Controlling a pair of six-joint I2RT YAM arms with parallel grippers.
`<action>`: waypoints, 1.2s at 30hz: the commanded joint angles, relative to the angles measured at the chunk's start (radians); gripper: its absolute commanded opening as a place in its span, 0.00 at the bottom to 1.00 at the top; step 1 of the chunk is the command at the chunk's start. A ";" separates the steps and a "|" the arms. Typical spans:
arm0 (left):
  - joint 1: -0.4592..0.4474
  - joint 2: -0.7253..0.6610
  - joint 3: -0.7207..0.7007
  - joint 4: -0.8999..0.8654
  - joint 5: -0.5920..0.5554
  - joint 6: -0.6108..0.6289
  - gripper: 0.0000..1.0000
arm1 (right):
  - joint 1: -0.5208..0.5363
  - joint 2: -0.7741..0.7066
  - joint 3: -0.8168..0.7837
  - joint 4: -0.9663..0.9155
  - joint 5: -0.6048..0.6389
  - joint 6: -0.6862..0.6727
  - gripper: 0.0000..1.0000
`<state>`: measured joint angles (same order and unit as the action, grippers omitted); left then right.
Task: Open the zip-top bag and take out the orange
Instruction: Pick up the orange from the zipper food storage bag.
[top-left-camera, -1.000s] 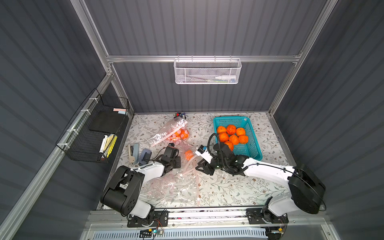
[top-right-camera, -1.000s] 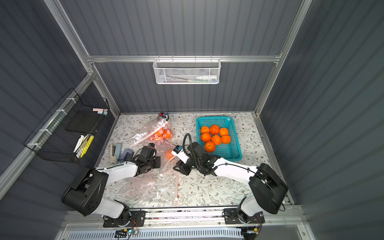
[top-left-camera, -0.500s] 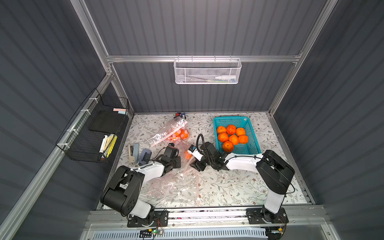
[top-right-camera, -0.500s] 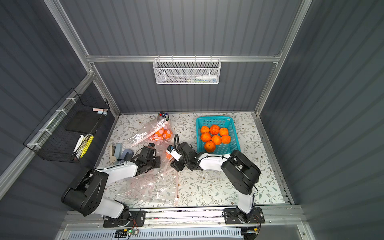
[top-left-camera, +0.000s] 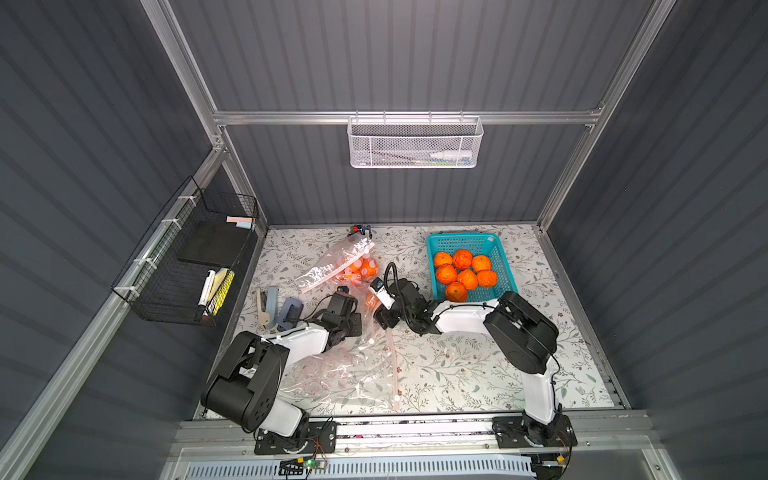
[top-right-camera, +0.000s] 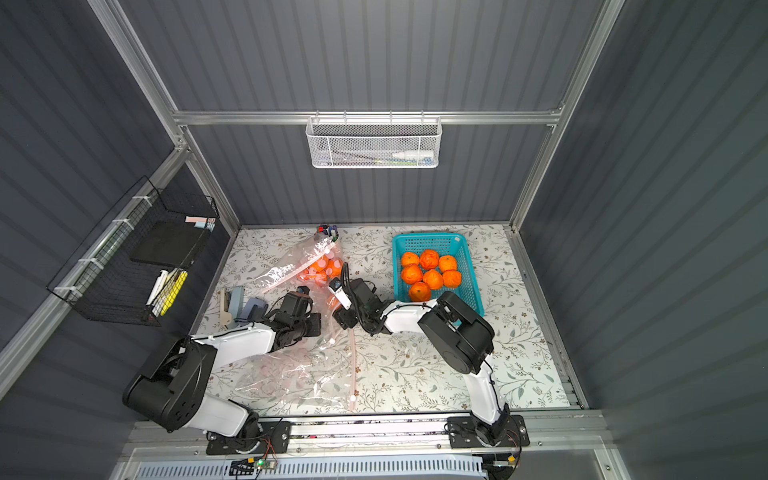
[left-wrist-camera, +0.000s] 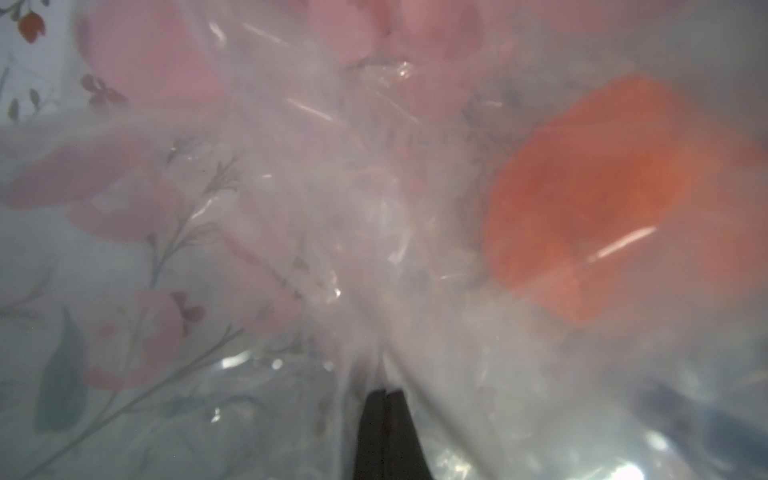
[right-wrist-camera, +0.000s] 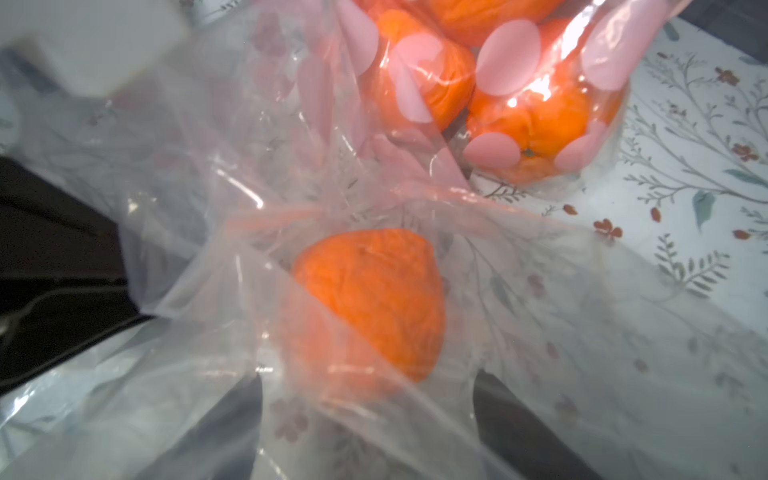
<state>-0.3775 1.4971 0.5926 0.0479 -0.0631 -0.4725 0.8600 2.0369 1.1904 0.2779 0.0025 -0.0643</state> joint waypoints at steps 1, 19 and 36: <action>0.005 0.008 -0.025 -0.058 0.006 -0.005 0.00 | -0.001 0.035 0.044 0.078 0.008 -0.012 0.82; 0.005 0.003 -0.028 -0.056 0.008 -0.004 0.00 | -0.018 0.073 0.095 0.099 -0.108 0.036 0.49; 0.005 -0.001 -0.029 -0.054 -0.001 -0.005 0.00 | -0.052 -0.524 -0.244 -0.423 -0.214 0.034 0.44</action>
<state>-0.3775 1.4967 0.5907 0.0502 -0.0635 -0.4725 0.8303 1.5856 0.9504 -0.0097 -0.1947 -0.0334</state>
